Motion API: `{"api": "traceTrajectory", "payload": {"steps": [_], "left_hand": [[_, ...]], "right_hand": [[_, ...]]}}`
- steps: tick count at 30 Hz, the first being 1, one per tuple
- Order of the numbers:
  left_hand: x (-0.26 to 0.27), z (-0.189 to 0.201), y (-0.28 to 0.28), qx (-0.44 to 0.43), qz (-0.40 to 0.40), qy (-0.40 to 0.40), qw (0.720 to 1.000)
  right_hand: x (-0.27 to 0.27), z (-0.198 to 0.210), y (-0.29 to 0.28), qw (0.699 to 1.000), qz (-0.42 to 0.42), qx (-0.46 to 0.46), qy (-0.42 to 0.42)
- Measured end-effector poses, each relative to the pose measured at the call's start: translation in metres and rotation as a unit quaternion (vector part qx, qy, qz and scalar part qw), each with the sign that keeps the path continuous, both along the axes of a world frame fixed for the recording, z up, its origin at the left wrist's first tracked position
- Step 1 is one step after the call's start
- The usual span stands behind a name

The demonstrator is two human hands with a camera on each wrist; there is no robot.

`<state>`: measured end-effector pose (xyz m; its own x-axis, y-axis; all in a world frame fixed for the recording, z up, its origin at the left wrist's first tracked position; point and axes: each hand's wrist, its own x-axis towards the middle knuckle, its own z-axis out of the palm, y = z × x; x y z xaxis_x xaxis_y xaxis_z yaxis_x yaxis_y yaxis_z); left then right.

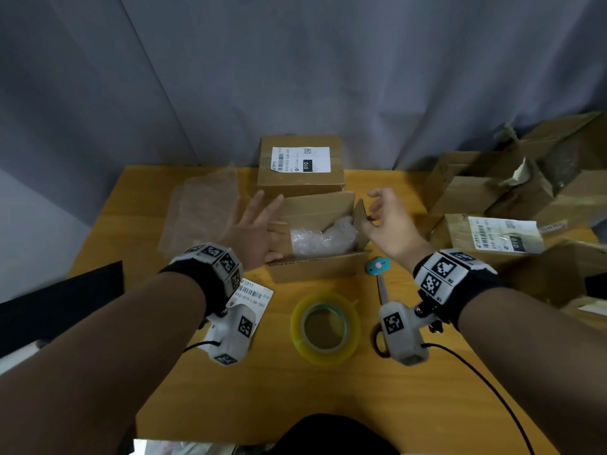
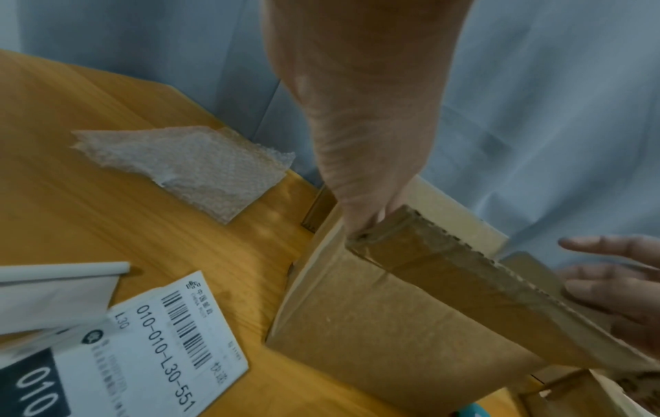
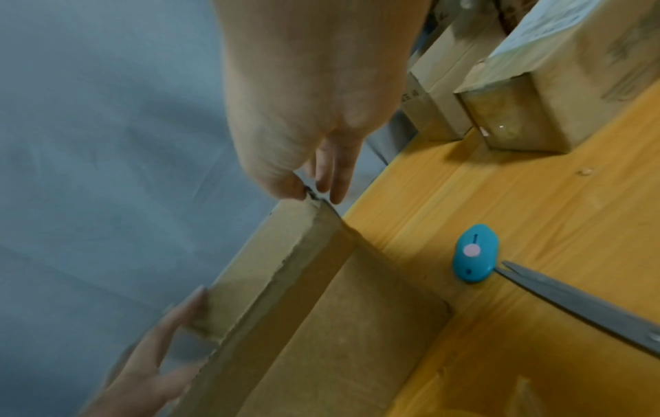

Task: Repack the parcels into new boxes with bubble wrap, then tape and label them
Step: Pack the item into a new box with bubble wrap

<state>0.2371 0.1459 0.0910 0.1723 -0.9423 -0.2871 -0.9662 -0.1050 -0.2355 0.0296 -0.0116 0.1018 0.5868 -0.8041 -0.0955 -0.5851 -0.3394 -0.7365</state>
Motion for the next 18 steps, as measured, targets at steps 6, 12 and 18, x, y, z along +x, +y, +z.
{"api": "traceTrajectory", "payload": {"steps": [6,12,18], "left_hand": [[0.009,-0.004,-0.008,0.042,0.045,0.052,0.997],[0.008,0.004,-0.008,-0.055,0.097,0.077,0.991],[0.013,0.010,-0.017,0.002,0.134,0.077,0.988]], "right_hand": [[-0.004,-0.006,0.001,0.999,0.033,0.008,0.004],[0.002,-0.010,0.004,0.999,0.044,0.016,0.011],[0.006,-0.004,0.008,0.997,0.071,0.016,0.009]]}}
